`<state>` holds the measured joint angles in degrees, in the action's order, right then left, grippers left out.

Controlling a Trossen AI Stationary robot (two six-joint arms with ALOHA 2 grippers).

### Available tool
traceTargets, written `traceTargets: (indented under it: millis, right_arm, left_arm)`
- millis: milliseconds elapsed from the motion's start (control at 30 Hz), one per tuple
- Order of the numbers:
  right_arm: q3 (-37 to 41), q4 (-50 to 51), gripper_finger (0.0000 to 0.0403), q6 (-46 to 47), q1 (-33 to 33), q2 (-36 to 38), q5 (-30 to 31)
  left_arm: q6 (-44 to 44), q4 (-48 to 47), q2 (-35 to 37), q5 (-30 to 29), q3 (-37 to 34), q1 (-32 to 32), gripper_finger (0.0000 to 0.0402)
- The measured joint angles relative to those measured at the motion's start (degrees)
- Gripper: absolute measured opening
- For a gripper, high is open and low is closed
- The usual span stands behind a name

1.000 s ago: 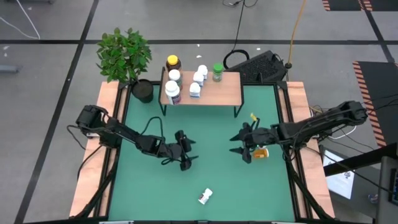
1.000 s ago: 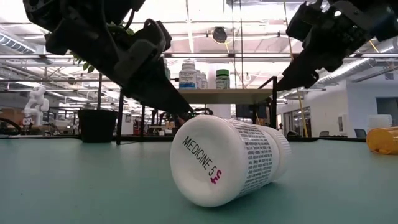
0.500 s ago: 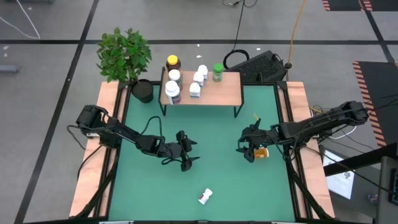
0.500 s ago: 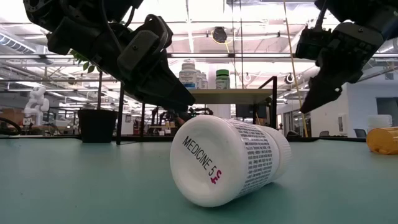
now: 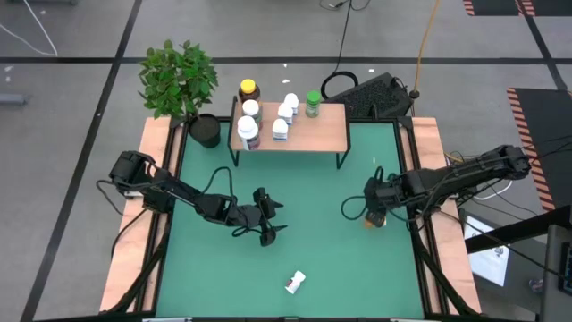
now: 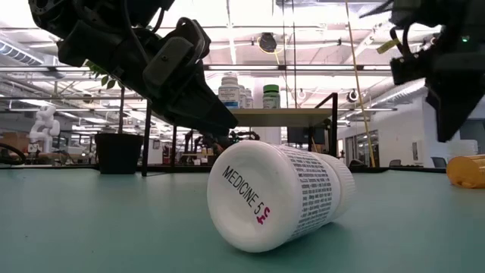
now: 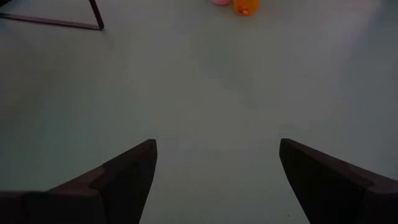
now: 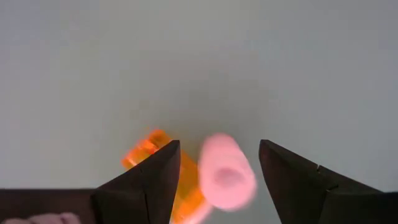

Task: Pick and place medicine bottles onto shelf by color
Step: Put the white pill bottle on the shelf

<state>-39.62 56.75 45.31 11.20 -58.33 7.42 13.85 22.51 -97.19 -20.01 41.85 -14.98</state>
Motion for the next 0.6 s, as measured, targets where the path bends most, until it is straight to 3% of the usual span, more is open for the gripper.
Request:
traceTargets:
  millis: [600]
  right_arm:
    - [0.0,2.9,0.0210,6.9,0.0,0.0,-0.5]
  left_arm:
    - [0.1,0.0,0.0,0.0,0.0,0.0,0.0342]
